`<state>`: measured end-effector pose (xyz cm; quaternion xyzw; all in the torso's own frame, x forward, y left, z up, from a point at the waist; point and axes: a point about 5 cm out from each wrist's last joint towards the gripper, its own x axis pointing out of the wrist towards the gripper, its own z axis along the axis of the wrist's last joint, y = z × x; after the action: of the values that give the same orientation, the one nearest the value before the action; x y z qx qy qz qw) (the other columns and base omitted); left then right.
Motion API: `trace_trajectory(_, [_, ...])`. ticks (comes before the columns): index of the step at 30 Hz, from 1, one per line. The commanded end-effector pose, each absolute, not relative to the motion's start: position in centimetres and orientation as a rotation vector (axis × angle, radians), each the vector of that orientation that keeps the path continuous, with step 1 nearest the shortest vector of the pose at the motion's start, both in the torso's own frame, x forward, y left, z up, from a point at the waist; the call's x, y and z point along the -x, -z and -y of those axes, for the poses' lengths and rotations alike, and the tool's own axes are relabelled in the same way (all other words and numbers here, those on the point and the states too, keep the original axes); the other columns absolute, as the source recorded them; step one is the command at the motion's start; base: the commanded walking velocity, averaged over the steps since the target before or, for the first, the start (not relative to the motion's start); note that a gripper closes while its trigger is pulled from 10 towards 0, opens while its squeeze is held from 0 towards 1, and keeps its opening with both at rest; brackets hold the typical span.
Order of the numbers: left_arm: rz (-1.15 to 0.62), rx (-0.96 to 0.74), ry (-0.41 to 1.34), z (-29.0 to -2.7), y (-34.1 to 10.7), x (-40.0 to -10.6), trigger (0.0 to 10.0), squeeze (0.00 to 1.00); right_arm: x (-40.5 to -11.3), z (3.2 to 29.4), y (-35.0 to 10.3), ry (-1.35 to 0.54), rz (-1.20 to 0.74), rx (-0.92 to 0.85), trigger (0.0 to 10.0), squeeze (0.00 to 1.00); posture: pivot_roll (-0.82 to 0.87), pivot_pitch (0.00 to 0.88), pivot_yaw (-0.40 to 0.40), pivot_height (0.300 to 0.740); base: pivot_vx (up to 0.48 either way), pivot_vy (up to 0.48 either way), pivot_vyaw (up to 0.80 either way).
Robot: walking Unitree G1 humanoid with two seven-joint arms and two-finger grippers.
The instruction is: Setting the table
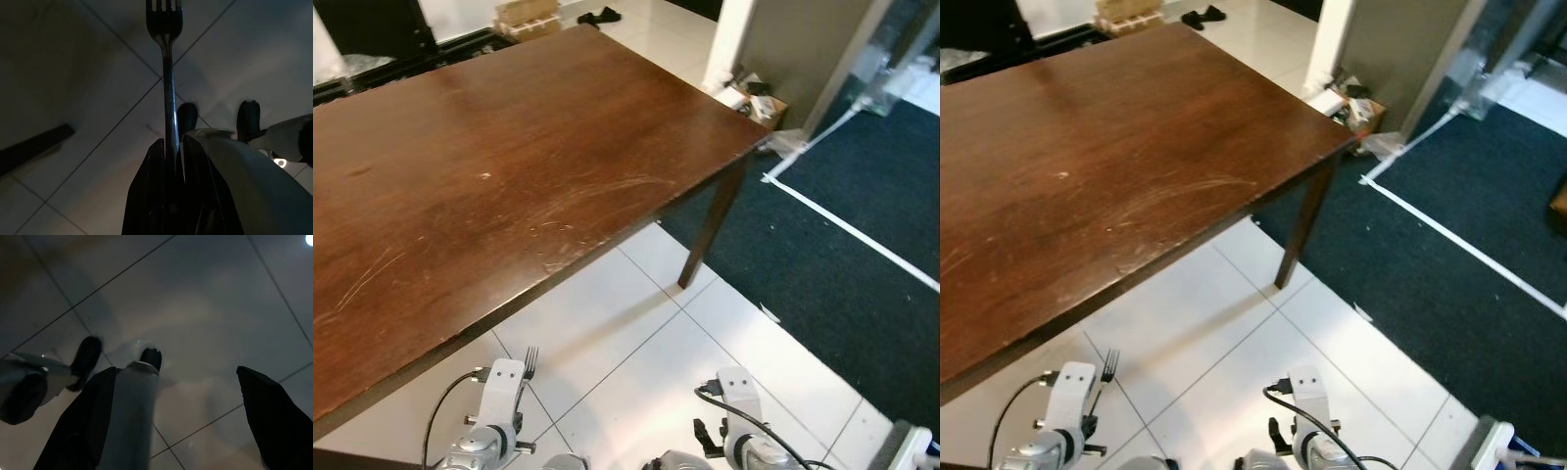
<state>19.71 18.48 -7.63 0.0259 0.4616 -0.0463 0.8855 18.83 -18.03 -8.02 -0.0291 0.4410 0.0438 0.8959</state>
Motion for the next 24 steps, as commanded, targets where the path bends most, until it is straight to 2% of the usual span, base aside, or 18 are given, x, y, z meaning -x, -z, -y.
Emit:
trace_trajectory(1, [-0.977, -0.043, 0.096, -18.27, 7.89, -19.28, 10.0, 0.00, -18.36, 18.17, 8.28, -0.084, -0.936, 0.055, 10.0, 0.00, 0.03, 0.077, 0.008, 0.740, 0.000, 0.000, 0.80])
trace_trajectory(24, [-0.997, -0.048, 0.132, -17.56, 8.08, -19.07, 10.0, 0.00, -18.34, 18.79, 8.21, -0.066, -0.933, 0.056, 10.0, 0.00, 0.03, 0.091, 0.003, 0.740, 0.000, 0.000, 0.80])
